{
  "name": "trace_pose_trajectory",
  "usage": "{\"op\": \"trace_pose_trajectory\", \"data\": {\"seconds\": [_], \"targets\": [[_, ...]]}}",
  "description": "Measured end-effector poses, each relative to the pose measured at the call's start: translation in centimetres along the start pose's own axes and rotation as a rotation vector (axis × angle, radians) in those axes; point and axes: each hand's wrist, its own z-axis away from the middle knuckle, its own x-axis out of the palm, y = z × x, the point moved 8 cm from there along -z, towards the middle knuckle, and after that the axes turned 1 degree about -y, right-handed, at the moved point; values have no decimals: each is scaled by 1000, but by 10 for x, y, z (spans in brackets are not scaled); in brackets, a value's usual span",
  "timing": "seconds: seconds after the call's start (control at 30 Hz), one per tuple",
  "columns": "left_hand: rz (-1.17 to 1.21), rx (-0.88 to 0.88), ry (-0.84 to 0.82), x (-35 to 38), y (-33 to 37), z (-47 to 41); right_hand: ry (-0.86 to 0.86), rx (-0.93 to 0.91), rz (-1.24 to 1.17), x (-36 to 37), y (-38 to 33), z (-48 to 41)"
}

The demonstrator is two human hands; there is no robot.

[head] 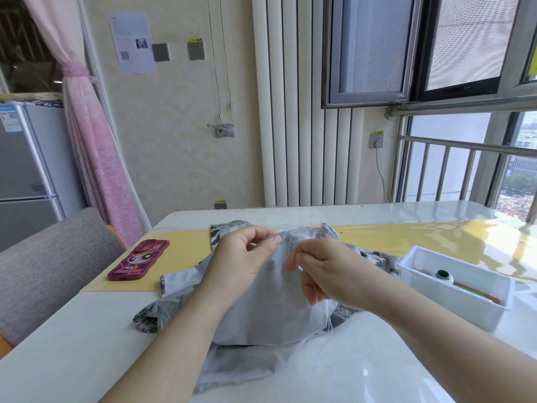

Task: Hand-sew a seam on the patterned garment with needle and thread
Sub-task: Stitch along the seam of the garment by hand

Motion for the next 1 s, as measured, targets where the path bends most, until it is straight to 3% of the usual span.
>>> {"op": "trace_pose_trajectory", "data": {"seconds": [1.0], "targets": [[-18, 14, -1, 1, 1, 0, -21, 25, 29, -3, -5, 0]]}}
